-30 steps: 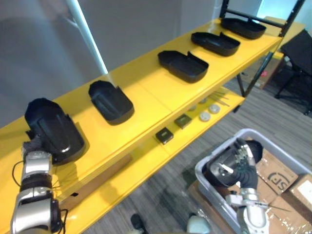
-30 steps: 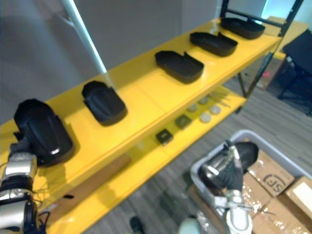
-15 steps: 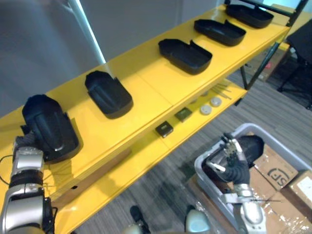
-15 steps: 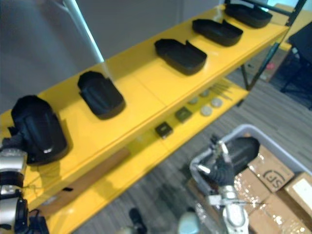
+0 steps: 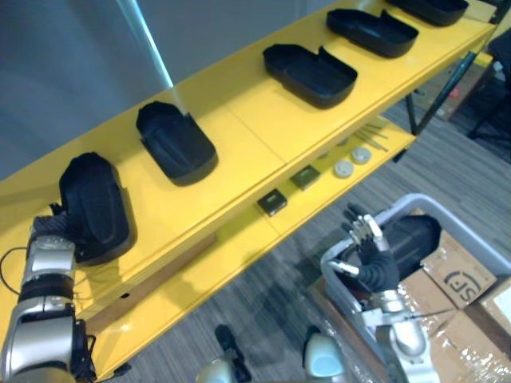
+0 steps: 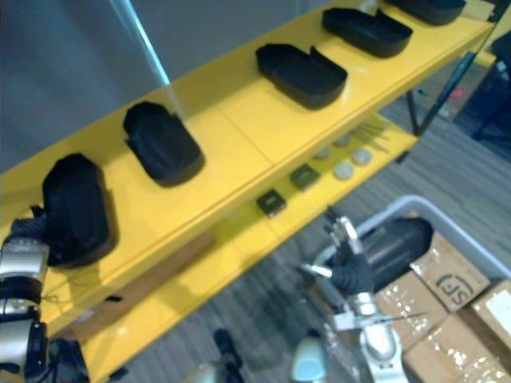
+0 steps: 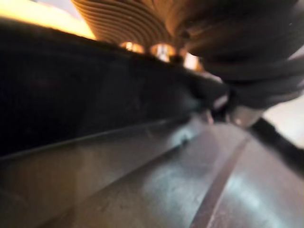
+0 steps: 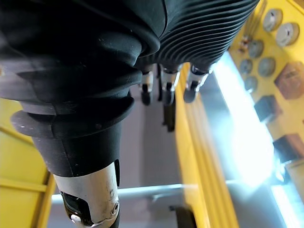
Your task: Walk over and take plastic housings, then place them on the shelf
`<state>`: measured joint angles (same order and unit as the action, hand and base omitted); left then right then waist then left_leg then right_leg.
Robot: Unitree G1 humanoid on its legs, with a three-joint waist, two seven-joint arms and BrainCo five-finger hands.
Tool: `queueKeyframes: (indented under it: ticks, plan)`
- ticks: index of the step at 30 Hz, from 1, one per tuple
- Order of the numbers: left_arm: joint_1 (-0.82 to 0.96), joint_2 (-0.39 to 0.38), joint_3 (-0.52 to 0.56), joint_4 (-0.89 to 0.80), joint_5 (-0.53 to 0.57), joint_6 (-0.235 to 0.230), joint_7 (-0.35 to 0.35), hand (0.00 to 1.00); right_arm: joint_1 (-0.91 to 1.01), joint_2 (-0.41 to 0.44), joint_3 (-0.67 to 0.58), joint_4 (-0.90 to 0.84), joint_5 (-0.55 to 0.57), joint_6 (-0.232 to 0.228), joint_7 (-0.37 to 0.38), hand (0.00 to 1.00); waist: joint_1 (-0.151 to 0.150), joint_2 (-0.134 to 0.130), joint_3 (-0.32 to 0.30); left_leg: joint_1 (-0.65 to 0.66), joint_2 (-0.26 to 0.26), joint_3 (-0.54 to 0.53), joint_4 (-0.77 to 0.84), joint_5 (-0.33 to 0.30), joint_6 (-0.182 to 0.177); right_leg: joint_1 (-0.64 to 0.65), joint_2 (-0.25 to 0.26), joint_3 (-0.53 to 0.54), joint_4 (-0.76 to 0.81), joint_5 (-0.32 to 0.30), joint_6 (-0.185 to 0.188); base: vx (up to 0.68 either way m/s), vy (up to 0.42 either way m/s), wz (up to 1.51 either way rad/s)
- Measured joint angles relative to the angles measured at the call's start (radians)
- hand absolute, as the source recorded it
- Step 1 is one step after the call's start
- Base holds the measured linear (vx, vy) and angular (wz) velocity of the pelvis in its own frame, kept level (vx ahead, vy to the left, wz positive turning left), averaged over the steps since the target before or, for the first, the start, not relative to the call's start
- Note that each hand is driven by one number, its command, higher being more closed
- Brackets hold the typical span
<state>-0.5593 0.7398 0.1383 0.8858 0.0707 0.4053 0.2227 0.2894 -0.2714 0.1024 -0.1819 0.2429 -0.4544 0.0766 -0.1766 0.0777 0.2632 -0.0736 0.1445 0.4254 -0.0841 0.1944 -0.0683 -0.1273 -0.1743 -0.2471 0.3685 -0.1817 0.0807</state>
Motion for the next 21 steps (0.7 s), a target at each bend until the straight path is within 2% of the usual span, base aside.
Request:
queueKeyframes:
  ticks: [6, 7, 9, 12, 14, 15, 17, 19, 21]
  plan:
    - [-0.001, -0.001, -0.005, 0.000, -0.077, -0.062, 0.123, 0.00, -0.005, -0.008, 0.019, 0.000, 0.020, -0.001, 0.020, 0.00, -0.003, 0.000, 0.001, 0.000, 0.000, 0.001, 0.000, 0.000, 0.000, -0.002, 0.000, 0.004, 0.000, -0.002, -0.002, 0.01, -0.002, 0.00]
    - [-0.004, -0.001, -0.005, -0.001, -0.108, -0.086, 0.172, 0.00, -0.006, -0.008, 0.019, 0.000, 0.020, -0.004, 0.033, 0.00, -0.004, -0.001, 0.001, 0.000, 0.000, 0.001, 0.000, 0.000, 0.000, -0.003, 0.000, 0.004, -0.005, -0.003, -0.003, 0.00, 0.000, 0.00]
    - [-0.007, -0.001, -0.004, -0.001, -0.137, -0.118, 0.224, 0.00, -0.006, -0.008, 0.022, 0.000, 0.020, -0.014, 0.044, 0.00, -0.003, -0.001, 0.001, 0.000, 0.000, 0.001, -0.002, 0.000, 0.000, -0.003, 0.000, 0.004, -0.005, -0.006, -0.004, 0.00, 0.000, 0.00]
    - [-0.014, -0.001, 0.000, -0.006, -0.163, -0.201, 0.322, 0.00, -0.007, -0.012, 0.048, -0.014, 0.017, -0.075, 0.058, 0.00, -0.003, -0.001, 0.001, 0.003, 0.001, 0.001, -0.004, 0.000, 0.000, 0.002, 0.001, 0.004, -0.009, -0.004, 0.000, 0.00, 0.000, 0.00]
    - [-0.014, -0.004, 0.009, -0.054, -0.183, -0.299, 0.388, 0.00, -0.022, -0.016, 0.056, -0.053, -0.044, -0.150, 0.038, 0.00, 0.000, -0.001, 0.000, 0.005, 0.000, -0.002, -0.005, 0.000, 0.000, 0.010, 0.001, -0.001, -0.014, -0.001, 0.003, 0.03, -0.012, 0.04]
    - [-0.014, -0.005, 0.009, -0.069, -0.183, -0.324, 0.401, 0.00, -0.033, -0.021, 0.057, -0.063, -0.083, -0.171, 0.017, 0.00, 0.001, -0.002, 0.000, 0.005, 0.000, -0.003, -0.005, 0.000, 0.000, 0.014, 0.001, -0.002, -0.013, 0.001, 0.005, 0.04, -0.015, 0.06]
    - [-0.014, -0.042, 0.017, -0.145, -0.182, -0.428, 0.442, 0.00, -0.095, -0.054, 0.052, -0.109, -0.208, -0.240, -0.086, 0.00, 0.013, -0.004, -0.001, 0.021, -0.001, -0.007, -0.005, 0.000, 0.000, 0.042, 0.001, -0.007, -0.029, 0.008, 0.014, 0.04, -0.010, 0.03]
    - [-0.009, -0.101, 0.018, -0.230, -0.179, -0.485, 0.464, 0.00, -0.167, -0.072, 0.025, -0.132, -0.242, -0.268, -0.144, 0.00, 0.026, -0.004, -0.001, 0.036, -0.002, -0.021, -0.005, -0.001, 0.000, 0.080, 0.005, -0.027, -0.058, 0.019, 0.016, 0.02, -0.006, 0.14]
    - [0.012, -0.146, 0.028, -0.331, -0.179, -0.535, 0.472, 0.00, -0.249, -0.081, 0.005, -0.132, -0.245, -0.285, -0.172, 0.00, 0.031, -0.005, -0.003, 0.037, 0.003, -0.044, -0.005, -0.001, 0.000, 0.113, 0.015, -0.051, -0.098, 0.037, 0.015, 0.00, 0.004, 0.26]
